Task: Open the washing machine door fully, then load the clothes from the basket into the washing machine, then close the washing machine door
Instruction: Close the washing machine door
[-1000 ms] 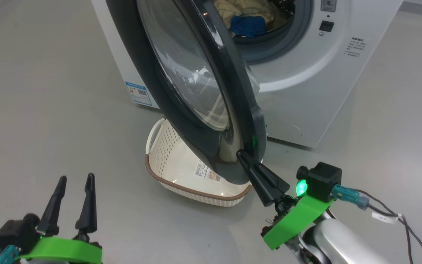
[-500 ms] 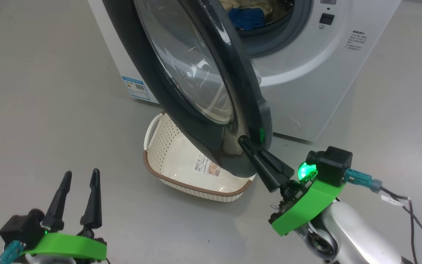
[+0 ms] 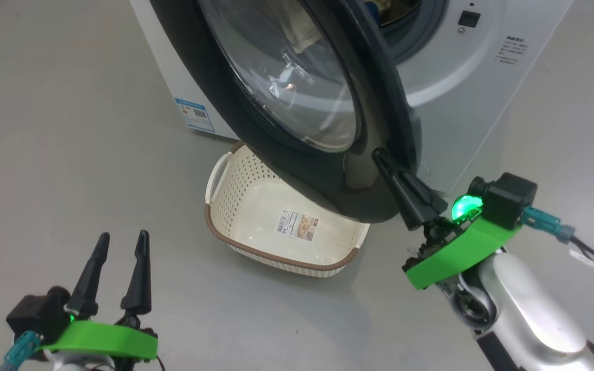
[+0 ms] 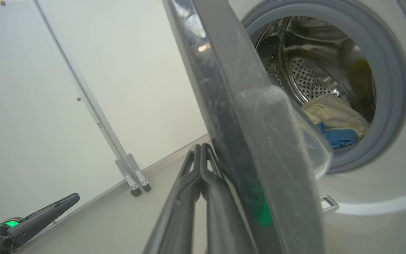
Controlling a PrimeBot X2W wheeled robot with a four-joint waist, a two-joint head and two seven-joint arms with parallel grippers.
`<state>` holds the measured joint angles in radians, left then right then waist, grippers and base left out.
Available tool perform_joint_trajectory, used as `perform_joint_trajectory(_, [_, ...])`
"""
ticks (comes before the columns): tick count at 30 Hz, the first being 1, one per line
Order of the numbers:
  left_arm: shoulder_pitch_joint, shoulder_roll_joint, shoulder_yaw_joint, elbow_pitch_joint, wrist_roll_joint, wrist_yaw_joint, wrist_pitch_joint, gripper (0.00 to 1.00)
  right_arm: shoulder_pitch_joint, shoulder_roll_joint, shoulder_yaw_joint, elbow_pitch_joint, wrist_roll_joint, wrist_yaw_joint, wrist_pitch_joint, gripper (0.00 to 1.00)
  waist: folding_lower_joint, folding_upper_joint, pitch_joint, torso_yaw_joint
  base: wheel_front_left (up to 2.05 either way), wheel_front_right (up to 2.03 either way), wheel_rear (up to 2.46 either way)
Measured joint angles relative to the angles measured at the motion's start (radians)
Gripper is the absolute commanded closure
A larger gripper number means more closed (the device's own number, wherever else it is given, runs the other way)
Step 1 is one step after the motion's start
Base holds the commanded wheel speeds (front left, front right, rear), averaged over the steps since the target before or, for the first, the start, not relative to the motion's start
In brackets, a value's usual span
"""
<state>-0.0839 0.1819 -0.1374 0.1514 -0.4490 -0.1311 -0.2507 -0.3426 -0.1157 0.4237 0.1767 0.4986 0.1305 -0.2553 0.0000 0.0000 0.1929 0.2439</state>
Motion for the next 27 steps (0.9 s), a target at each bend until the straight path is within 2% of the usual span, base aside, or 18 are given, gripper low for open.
perform_joint_trajectory(27, [-0.089,-0.012,-0.036,-0.022,-0.001,0.000,0.000,0.00,-0.180,0.036,-0.328,0.082,-0.056,0.000,0.000,1.00,0.0000,0.0000,0.102,0.037,0.00,0.00,0.00])
